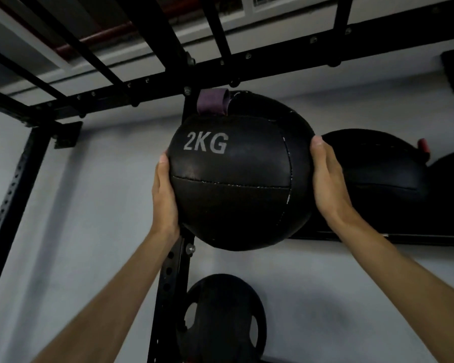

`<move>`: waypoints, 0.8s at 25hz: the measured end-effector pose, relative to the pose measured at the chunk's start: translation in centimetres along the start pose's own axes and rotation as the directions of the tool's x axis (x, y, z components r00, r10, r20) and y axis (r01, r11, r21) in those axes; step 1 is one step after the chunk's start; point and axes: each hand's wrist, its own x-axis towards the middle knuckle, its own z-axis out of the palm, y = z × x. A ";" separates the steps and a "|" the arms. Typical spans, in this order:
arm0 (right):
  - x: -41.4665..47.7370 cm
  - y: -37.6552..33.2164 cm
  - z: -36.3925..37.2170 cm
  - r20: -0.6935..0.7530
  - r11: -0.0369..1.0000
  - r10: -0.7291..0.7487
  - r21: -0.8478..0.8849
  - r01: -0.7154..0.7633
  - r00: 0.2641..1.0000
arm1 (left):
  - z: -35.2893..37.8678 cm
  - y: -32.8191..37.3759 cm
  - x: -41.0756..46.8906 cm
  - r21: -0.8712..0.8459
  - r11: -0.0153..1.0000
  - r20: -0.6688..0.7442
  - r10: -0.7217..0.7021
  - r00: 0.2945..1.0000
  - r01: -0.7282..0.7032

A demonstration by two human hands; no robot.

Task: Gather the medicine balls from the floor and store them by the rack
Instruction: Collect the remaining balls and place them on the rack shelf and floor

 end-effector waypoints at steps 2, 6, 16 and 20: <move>1.2 1.1 1.8 0.006 1.000 -0.024 -0.013 0.024 1.000 | -1.1 -1.3 1.8 -0.004 1.000 -0.005 0.029 1.000 -0.029; 3.2 2.6 5.5 0.011 0.996 -0.044 -0.073 0.045 0.999 | -3.5 -5.0 6.1 -0.052 0.996 -0.008 0.067 0.998 -0.068; 7.7 7.1 11.6 -0.055 0.903 -0.068 -0.429 0.038 0.996 | -5.4 -16.8 13.0 -0.146 0.989 0.038 -0.009 0.999 0.014; 10.0 8.4 12.7 -0.133 0.852 -0.125 -0.522 0.038 0.983 | -4.4 -15.6 14.2 0.117 0.980 -0.196 0.179 0.964 -0.158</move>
